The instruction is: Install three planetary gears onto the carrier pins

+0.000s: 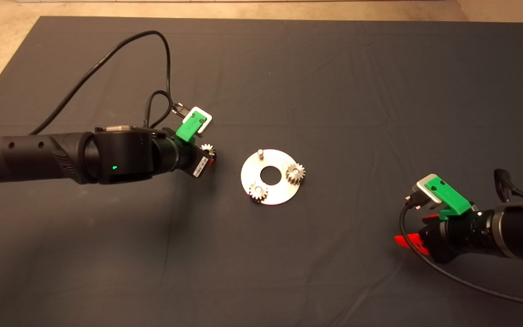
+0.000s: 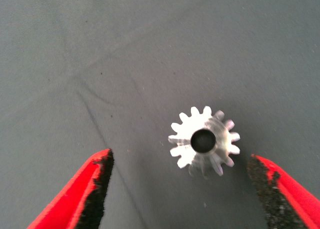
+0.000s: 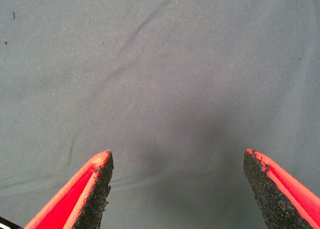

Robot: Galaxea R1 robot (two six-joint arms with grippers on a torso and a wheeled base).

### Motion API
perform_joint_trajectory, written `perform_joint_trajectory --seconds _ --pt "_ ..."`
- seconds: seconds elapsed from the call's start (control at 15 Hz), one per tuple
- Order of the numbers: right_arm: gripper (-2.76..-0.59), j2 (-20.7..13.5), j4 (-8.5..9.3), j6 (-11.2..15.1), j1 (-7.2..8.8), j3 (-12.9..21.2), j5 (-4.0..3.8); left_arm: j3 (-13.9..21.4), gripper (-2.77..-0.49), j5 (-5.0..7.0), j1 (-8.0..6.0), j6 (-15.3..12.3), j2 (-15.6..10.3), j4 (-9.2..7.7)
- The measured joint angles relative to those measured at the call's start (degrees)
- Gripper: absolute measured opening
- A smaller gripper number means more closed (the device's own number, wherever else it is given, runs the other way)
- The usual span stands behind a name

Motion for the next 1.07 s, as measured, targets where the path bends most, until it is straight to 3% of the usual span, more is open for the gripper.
perform_joint_trajectory --seconds 0.13,0.67,0.87,1.07 --pt "-1.44 0.0 0.0 0.0 -0.01 0.0 0.01 -0.7 -1.35 -2.1 0.0 -0.2 0.0 0.0" --pt "-1.44 0.0 0.0 0.0 -0.04 0.0 -0.05 -1.1 -1.35 -2.67 0.0 -2.6 0.1 0.0" --pt "-1.44 0.0 0.0 0.0 -0.04 0.0 -0.02 -1.1 -1.35 -5.22 0.0 -4.1 0.2 0.0" --pt "-1.44 0.0 0.0 0.0 -0.04 0.0 -0.05 -1.1 -1.35 -5.71 0.0 -4.3 0.2 0.0"
